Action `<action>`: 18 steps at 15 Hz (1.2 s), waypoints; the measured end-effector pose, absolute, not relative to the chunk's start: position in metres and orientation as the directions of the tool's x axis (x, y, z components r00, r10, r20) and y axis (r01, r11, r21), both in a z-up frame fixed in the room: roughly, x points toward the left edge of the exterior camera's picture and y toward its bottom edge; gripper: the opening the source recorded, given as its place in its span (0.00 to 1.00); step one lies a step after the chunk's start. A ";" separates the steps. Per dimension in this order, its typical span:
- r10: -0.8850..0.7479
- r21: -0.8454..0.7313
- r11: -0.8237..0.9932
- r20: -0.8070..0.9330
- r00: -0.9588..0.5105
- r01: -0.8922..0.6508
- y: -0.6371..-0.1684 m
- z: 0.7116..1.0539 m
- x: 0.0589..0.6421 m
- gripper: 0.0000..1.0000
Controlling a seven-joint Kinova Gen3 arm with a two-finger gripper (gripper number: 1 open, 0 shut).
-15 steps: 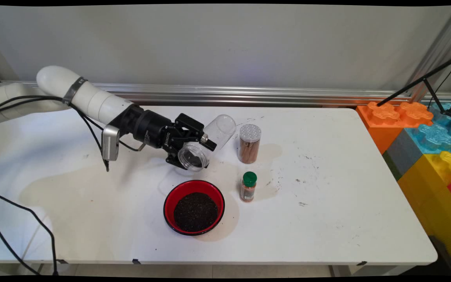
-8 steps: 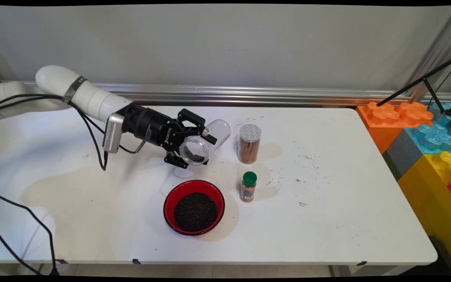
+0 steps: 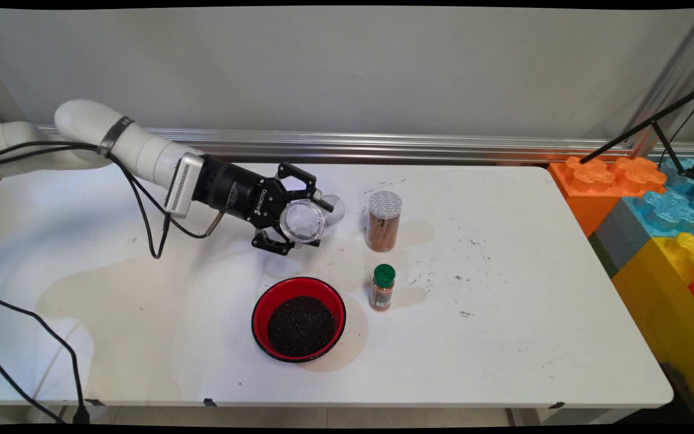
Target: Pour the black seasoning powder in the red bowl
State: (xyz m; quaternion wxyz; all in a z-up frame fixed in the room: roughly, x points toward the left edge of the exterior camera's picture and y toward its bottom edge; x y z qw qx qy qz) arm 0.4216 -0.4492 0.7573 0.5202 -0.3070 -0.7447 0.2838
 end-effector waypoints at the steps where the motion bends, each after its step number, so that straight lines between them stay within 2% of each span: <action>1: 0.728 -0.721 0.677 0.626 -0.281 0.147 -0.451 0.757 0.422 0.00; 8: 0.540 -0.572 0.820 0.772 -0.334 0.004 -0.465 0.759 0.425 0.00; 18: 0.312 -0.380 0.911 0.890 -0.333 -0.161 -0.478 0.765 0.427 0.00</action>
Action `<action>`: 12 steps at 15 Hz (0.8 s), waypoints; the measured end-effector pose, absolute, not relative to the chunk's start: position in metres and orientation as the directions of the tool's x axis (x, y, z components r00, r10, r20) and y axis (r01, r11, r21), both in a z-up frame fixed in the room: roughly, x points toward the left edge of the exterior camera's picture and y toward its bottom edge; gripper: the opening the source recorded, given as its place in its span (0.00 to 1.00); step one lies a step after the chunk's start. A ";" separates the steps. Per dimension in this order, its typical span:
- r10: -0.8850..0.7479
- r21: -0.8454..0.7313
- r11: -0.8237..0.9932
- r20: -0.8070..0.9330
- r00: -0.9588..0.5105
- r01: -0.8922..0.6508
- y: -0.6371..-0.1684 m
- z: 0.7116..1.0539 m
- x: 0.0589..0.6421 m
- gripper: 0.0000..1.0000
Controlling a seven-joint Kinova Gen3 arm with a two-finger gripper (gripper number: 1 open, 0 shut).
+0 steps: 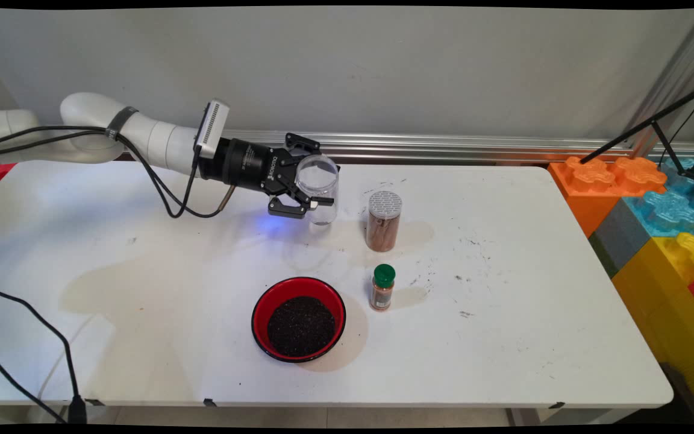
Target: Pour the black seasoning powder in the red bowl
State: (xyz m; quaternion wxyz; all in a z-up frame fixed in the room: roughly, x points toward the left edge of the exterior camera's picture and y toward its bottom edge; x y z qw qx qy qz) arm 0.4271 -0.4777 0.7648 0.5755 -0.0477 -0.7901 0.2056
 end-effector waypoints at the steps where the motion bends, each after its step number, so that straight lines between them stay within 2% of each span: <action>1: 0.288 -0.358 0.916 0.899 -0.329 -0.178 -0.479 0.766 0.427 0.00; 12: 0.074 -0.163 0.934 0.958 -0.277 -0.317 -0.482 0.769 0.432 0.00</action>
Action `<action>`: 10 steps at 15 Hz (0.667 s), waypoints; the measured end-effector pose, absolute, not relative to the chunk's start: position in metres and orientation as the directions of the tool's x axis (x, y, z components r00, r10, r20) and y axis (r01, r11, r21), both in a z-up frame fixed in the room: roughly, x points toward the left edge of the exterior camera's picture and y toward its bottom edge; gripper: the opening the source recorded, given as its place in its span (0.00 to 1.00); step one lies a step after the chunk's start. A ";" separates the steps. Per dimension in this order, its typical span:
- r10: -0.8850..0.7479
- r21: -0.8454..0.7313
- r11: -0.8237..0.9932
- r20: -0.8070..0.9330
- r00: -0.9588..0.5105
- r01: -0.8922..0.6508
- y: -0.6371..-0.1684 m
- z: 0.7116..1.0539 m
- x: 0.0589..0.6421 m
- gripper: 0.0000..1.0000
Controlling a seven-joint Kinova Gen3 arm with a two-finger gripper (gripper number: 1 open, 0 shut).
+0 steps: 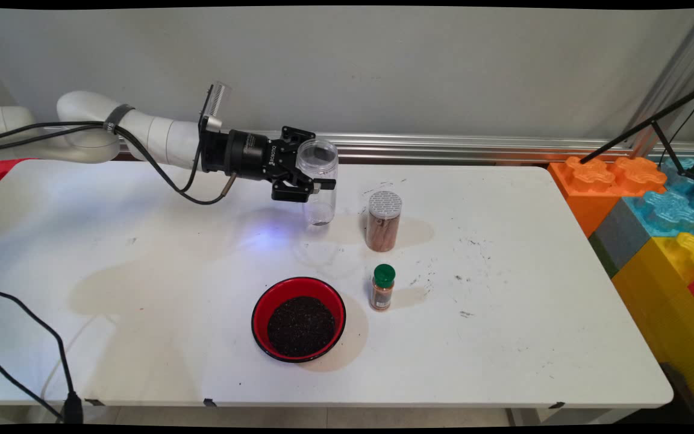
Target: Pour the black seasoning powder in the red bowl
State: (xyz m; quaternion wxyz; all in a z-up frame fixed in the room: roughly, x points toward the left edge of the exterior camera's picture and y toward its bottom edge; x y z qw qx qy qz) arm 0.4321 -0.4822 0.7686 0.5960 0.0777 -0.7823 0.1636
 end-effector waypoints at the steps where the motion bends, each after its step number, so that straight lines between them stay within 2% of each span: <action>1: 0.055 -0.147 0.933 0.960 -0.275 -0.329 -0.482 0.768 0.433 0.00; 10: -0.053 -0.050 0.915 0.969 -0.243 -0.401 -0.480 0.763 0.442 0.00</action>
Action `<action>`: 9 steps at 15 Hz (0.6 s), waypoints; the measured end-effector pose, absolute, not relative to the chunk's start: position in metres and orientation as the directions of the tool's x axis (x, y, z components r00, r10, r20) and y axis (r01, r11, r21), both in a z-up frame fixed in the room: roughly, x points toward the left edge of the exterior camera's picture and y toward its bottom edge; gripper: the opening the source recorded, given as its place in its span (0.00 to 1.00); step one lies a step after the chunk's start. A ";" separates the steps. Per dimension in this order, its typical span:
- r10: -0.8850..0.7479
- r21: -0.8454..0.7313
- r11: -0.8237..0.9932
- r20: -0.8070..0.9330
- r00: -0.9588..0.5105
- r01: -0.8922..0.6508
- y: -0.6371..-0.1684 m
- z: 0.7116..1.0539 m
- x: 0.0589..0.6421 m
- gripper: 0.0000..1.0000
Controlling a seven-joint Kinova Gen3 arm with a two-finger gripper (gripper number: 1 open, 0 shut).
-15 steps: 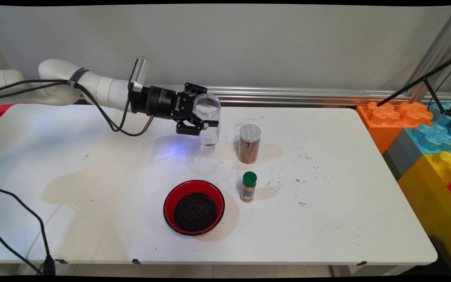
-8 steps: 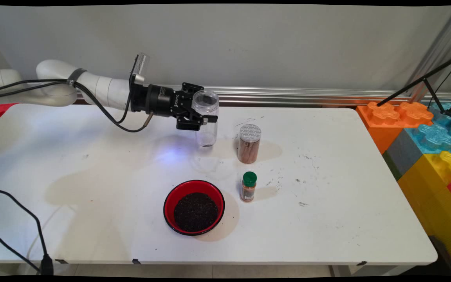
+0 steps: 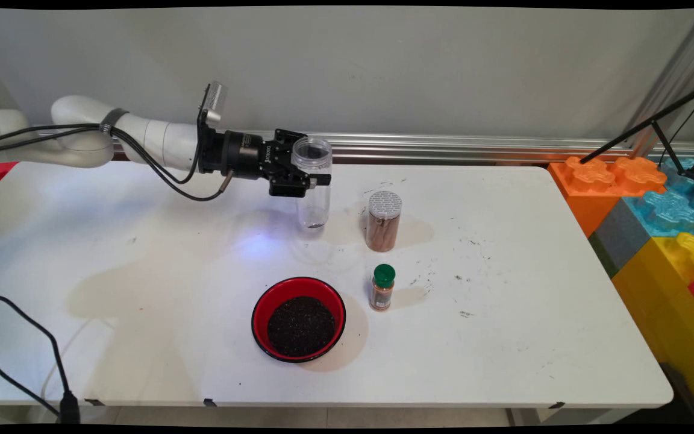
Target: Place the picked object on the table
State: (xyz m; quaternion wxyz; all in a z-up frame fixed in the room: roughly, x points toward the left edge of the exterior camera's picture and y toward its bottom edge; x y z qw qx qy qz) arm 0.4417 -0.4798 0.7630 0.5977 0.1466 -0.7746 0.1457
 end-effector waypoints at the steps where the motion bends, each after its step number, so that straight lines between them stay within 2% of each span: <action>1: -0.064 -0.040 0.911 0.969 -0.237 -0.410 -0.479 0.762 0.443 0.00; 9: -0.144 0.029 0.882 0.967 -0.209 -0.471 -0.469 0.752 0.457 0.00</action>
